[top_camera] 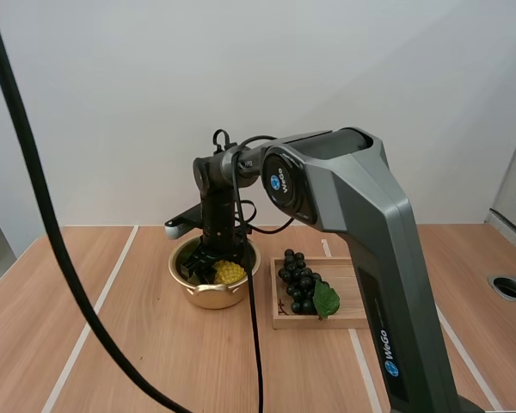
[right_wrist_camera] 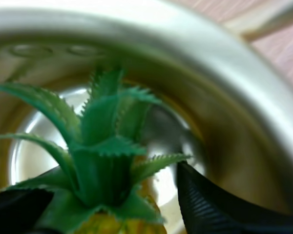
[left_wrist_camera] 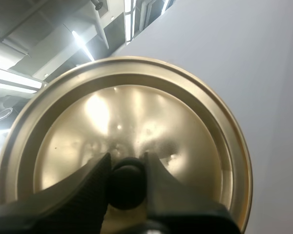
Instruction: Open the pot, put the pineapple inside, and close it
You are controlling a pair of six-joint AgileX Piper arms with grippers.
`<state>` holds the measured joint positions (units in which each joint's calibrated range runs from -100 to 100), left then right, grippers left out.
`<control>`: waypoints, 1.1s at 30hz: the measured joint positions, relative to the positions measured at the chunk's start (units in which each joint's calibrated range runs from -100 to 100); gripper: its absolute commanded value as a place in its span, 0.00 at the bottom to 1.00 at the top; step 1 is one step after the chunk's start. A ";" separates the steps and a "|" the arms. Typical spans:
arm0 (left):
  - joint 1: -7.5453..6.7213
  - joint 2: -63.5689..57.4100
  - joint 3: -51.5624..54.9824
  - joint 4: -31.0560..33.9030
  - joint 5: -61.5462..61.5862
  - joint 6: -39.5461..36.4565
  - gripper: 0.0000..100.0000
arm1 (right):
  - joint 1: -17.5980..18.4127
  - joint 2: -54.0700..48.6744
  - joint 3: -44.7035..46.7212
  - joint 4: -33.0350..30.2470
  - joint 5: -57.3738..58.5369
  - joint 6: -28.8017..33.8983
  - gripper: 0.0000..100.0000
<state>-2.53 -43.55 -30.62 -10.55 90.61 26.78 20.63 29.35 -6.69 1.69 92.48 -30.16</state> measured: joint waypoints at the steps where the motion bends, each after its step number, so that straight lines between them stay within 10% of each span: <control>1: 0.00 0.00 0.00 0.04 0.21 0.00 0.00 | 0.00 0.00 0.00 0.11 0.00 0.00 1.00; 33: 0.00 0.00 0.00 0.04 2.62 -0.09 0.00 | 0.00 -19.27 -1.43 0.43 -2.60 0.00 1.00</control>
<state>-2.53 -43.55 -30.62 -10.50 93.22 26.69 20.63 10.09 -8.12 2.12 89.88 -30.16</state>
